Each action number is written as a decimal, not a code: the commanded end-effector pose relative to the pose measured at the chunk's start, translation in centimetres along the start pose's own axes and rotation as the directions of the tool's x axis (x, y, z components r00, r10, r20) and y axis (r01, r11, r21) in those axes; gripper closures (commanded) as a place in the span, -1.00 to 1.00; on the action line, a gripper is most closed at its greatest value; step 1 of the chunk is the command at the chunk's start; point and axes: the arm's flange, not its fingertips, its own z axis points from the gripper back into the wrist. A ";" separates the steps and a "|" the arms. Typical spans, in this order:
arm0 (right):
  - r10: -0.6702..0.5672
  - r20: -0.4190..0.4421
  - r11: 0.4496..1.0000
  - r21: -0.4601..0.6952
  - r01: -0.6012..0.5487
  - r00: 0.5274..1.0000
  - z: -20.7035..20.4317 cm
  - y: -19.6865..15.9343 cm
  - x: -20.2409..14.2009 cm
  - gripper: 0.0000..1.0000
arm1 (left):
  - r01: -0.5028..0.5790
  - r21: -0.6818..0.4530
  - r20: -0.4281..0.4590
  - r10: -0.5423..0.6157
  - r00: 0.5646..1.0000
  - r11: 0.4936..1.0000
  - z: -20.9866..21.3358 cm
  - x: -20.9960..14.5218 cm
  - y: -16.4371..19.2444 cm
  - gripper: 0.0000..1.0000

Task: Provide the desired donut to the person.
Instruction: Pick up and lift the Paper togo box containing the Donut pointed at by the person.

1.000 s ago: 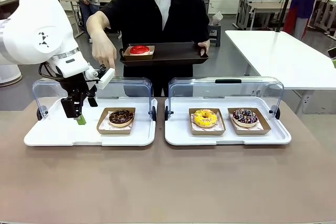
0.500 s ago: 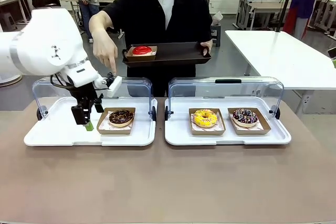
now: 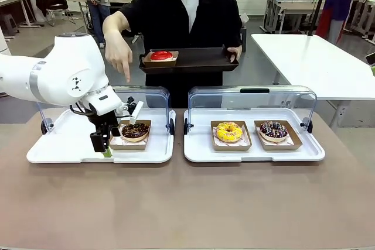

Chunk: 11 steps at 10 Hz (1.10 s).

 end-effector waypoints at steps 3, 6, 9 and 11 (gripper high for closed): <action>0.015 0.032 1.000 0.007 -0.015 0.999 0.0 -0.2 0.1 -1.00 | -0.016 0.027 -0.003 0.016 1.000 1.000 -1.1 -0.1 2.2 -1.00; 0.015 0.032 1.000 0.007 -0.015 0.999 0.0 -0.2 0.1 -1.00 | -0.034 0.052 -0.004 0.034 0.999 0.998 -1.2 -0.5 3.1 -0.93; 0.015 0.032 1.000 0.007 -0.015 0.999 0.0 -0.2 0.1 -1.00 | -0.048 0.056 -0.013 0.049 0.999 0.997 -1.8 -0.8 3.7 -0.76; 0.015 0.032 1.000 0.007 -0.015 0.999 0.0 -0.2 0.1 -1.00 | -0.056 0.050 -0.013 0.057 0.998 0.997 -2.4 -1.0 3.9 -0.73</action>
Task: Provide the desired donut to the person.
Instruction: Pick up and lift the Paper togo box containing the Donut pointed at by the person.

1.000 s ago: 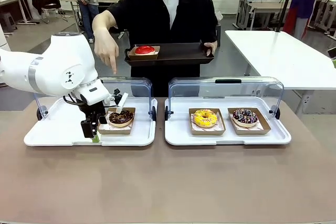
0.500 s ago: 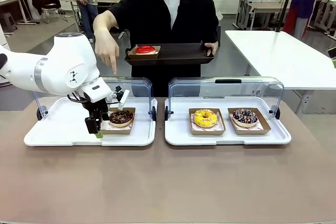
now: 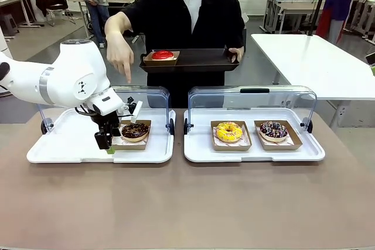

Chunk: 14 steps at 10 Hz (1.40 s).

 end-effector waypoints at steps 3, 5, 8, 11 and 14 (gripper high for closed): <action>0.014 0.032 1.000 0.007 -0.015 0.999 0.0 -0.2 0.1 -1.00 | -0.016 0.039 -0.007 0.016 1.000 0.999 -0.5 0.1 0.9 0.54; 0.014 0.032 1.000 0.007 -0.015 0.999 0.0 -0.2 0.1 -1.00 | -0.019 0.041 -0.006 0.019 1.000 0.999 -0.2 0.1 0.9 1.00; 0.014 0.032 1.000 0.007 -0.015 0.999 0.0 -0.2 0.1 -1.00 | -0.026 0.033 -0.006 0.026 1.000 0.999 -0.2 0.0 0.9 1.00; 0.014 0.032 1.000 0.007 -0.015 0.999 0.0 -0.2 0.1 -1.00 | -0.043 0.022 -0.009 0.043 0.999 0.999 -0.2 -0.1 0.9 1.00; 0.014 0.032 1.000 0.007 -0.015 0.999 0.0 -0.2 0.1 -1.00 | -0.040 0.001 -0.004 0.040 0.999 0.999 0.7 0.1 0.6 1.00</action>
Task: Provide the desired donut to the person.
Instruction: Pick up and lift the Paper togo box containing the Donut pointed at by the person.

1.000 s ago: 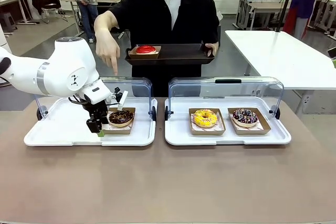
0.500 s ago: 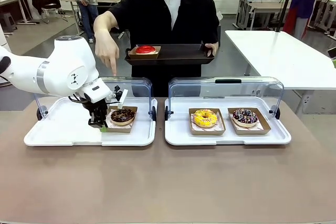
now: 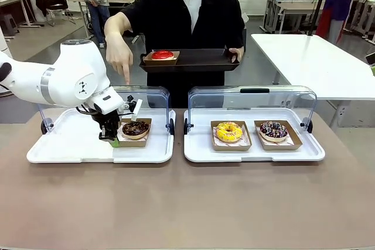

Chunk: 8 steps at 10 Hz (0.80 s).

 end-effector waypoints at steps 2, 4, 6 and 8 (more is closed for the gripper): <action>0.014 0.032 1.000 0.007 -0.014 0.999 0.0 -0.2 0.1 -1.00 | -0.003 -0.087 0.000 0.003 1.000 0.996 2.7 1.2 -0.6 1.00; 0.014 0.032 1.000 0.007 -0.014 0.999 0.0 -0.2 0.1 -1.00 | 0.079 -0.166 0.046 -0.072 0.996 0.983 9.4 3.1 -1.8 1.00; 0.014 0.032 1.000 0.007 -0.014 0.999 0.0 -0.2 0.1 -1.00 | 0.086 -0.148 0.036 -0.081 0.996 0.985 15.5 4.8 -2.8 1.00; 0.014 0.032 1.000 0.007 -0.014 0.999 0.0 -0.2 0.1 -1.00 | 0.010 -0.169 -0.004 -0.011 1.000 0.986 20.8 6.7 -4.0 1.00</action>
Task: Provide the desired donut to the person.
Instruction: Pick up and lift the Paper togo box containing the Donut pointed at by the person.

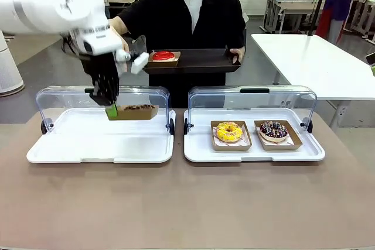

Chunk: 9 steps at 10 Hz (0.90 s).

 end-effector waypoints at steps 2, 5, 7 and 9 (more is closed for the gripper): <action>0.014 0.032 1.000 0.007 -0.014 0.999 0.0 -0.2 0.1 -1.00 | -0.098 -0.008 -0.058 0.098 0.993 0.995 5.4 3.1 -1.0 1.00; 0.014 0.032 1.000 0.007 -0.014 0.999 0.0 -0.2 0.1 -1.00 | -0.129 0.077 -0.098 0.136 0.986 0.989 11.3 6.6 -0.8 1.00; 0.014 0.032 1.000 0.007 -0.014 0.999 0.0 -0.2 0.1 -1.00 | -0.080 0.112 -0.088 0.090 0.992 0.991 14.1 8.2 0.7 1.00; 0.014 0.032 1.000 0.007 -0.014 0.999 0.0 -0.2 0.1 -1.00 | 0.007 0.116 -0.101 0.005 0.995 0.993 15.3 8.1 3.7 1.00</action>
